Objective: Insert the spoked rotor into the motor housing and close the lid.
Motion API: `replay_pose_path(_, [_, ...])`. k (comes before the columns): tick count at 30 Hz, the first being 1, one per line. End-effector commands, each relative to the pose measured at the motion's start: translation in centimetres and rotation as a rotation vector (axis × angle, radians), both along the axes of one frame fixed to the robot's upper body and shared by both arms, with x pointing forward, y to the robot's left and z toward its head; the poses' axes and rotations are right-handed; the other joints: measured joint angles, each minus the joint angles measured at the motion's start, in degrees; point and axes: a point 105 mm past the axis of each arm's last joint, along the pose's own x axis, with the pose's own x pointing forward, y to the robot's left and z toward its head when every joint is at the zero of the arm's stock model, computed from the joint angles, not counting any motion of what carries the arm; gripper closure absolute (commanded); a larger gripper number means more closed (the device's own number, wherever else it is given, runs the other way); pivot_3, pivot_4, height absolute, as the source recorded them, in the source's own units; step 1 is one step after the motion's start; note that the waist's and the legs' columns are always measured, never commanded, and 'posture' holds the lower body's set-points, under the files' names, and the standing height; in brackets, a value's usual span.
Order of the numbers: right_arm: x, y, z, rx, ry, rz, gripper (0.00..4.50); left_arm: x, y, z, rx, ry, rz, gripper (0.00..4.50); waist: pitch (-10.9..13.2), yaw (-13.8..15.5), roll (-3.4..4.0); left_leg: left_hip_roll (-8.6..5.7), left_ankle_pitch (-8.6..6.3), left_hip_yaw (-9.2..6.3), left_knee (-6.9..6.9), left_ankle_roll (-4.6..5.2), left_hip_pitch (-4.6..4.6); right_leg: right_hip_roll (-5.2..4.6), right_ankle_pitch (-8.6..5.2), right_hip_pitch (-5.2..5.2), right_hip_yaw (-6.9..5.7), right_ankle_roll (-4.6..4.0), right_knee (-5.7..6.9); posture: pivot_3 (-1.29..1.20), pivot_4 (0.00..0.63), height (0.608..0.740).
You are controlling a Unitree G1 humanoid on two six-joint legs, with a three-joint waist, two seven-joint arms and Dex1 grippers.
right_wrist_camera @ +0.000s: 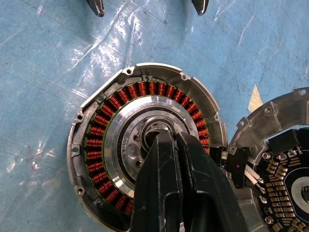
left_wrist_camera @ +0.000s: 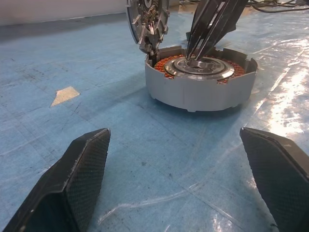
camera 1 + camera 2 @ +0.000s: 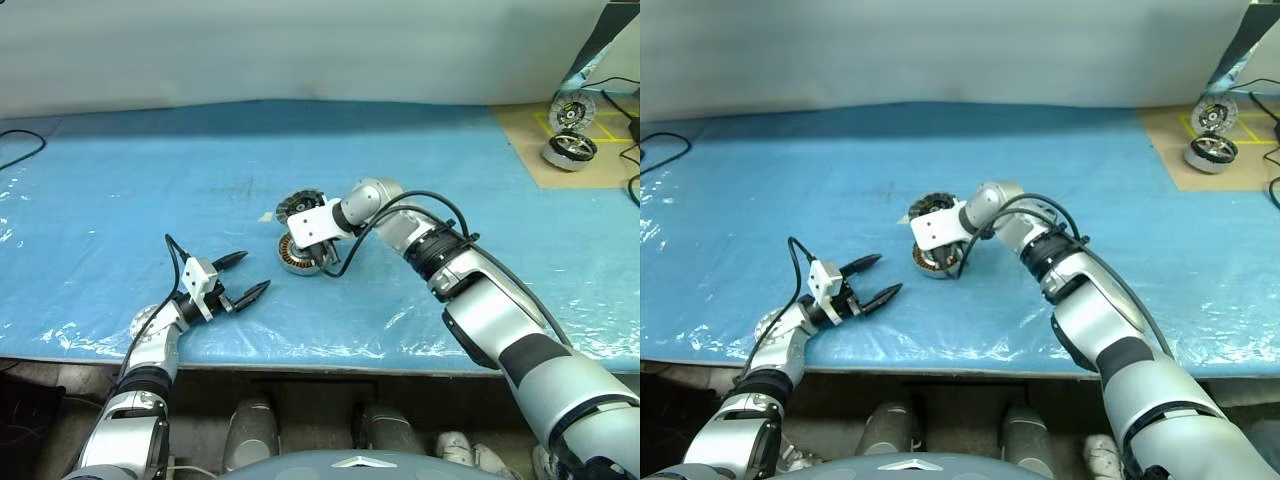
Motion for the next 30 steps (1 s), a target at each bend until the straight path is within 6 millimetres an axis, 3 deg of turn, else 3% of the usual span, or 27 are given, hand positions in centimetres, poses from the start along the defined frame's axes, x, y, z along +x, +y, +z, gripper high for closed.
replay_pose_path(1, [0.5,0.3,1.1,-0.005,-0.035,0.007,4.49,-1.0,-0.5,-2.8,-0.001,0.127,0.002,0.0,0.0,0.0,0.0,0.0,0.0,0.0,0.0,0.0,0.0,0.0,0.0,0.0,0.0,0.0,0.0,0.0,0.15,0.74])
replay_pose_path(15, [0.8,-0.3,0.8,-0.06,-0.042,0.024,4.49,-1.1,-0.5,-2.8,-0.001,0.127,0.007,0.0,0.0,0.07,0.01,0.0,-0.01,0.0,0.02,0.02,-0.02,-0.01,0.0,-0.01,-0.01,-0.01,0.02,0.0,0.15,0.74])
replay_pose_path(24, [0.0,-0.5,-0.6,-0.111,-0.021,0.066,4.49,-1.2,-0.5,-2.8,-0.001,0.125,0.005,0.0,0.0,0.08,0.01,0.0,-0.01,0.0,0.02,0.03,-0.02,-0.01,0.0,-0.01,-0.01,-0.01,0.02,0.0,0.15,0.74])
replay_pose_path(27, [0.0,-0.5,-0.6,-0.113,-0.025,0.074,3.83,-1.2,-0.5,-2.8,-0.001,0.125,0.005,0.0,0.0,0.07,0.01,0.0,-0.01,0.0,0.02,0.03,-0.02,-0.01,0.0,-0.01,-0.01,-0.01,0.01,0.0,0.15,0.74])
replay_pose_path(30, [0.1,-0.5,-0.4,-0.124,-0.039,0.083,2.9,-1.2,-0.5,-2.8,-0.001,0.125,0.005,0.0,0.0,0.1,0.01,0.01,-0.01,0.0,0.02,0.03,-0.02,-0.01,-0.01,-0.01,-0.01,-0.01,0.01,0.0,0.15,0.74])
